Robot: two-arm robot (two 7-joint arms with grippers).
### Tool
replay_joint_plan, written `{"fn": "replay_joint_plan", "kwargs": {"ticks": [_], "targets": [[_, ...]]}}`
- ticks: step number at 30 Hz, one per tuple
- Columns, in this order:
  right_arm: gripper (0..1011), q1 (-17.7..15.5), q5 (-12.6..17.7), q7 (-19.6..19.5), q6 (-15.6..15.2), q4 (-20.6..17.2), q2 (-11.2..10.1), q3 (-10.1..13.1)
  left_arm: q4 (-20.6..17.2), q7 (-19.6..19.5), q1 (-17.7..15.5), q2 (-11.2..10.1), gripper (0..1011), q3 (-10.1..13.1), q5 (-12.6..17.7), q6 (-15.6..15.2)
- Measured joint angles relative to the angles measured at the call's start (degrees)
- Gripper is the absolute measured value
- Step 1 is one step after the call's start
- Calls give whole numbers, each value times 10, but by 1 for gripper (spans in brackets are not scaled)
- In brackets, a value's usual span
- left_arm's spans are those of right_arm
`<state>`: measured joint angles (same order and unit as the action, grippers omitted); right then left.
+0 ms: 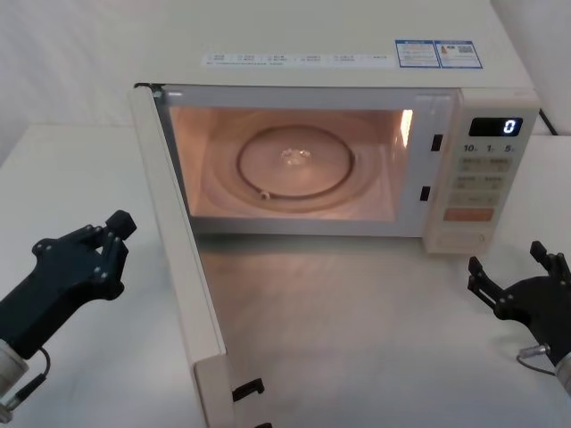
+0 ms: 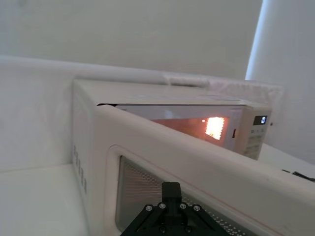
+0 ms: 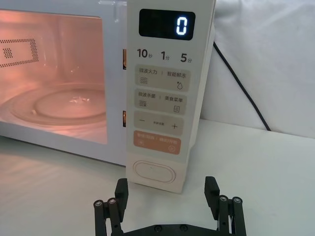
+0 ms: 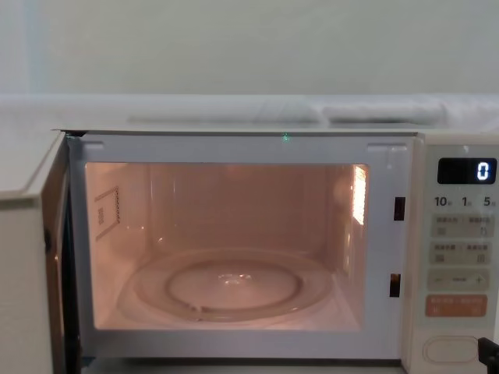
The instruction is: Press the button to open the microwave door with one hand; close the microwave door with the other hand.
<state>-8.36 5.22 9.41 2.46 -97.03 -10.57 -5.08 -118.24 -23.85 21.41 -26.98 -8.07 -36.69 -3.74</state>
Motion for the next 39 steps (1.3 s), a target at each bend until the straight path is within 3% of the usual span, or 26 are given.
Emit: {"fn": "replay_joint_plan", "kwargs": {"ticks": [3, 5, 16, 22, 32, 39], "targets": [[1002, 0, 0, 0, 0, 0, 0, 0, 0, -3, -3, -6, 0, 5, -2, 1], [1002, 0, 0, 0, 0, 0, 0, 0, 2, -8, -14, -19, 0, 20, -1, 3], [1002, 0, 0, 0, 0, 0, 0, 0, 19, -2, -72, -31, 0, 71, 3, 2], [1002, 0, 0, 0, 0, 0, 0, 0, 43, 13, -127, -33, 0, 122, 30, -5], [1002, 0, 0, 0, 0, 0, 0, 0, 86, 35, -208, -21, 0, 204, 72, -21], [1002, 0, 0, 0, 0, 0, 0, 0, 102, 50, -244, -1, 0, 235, 87, -23]]}}
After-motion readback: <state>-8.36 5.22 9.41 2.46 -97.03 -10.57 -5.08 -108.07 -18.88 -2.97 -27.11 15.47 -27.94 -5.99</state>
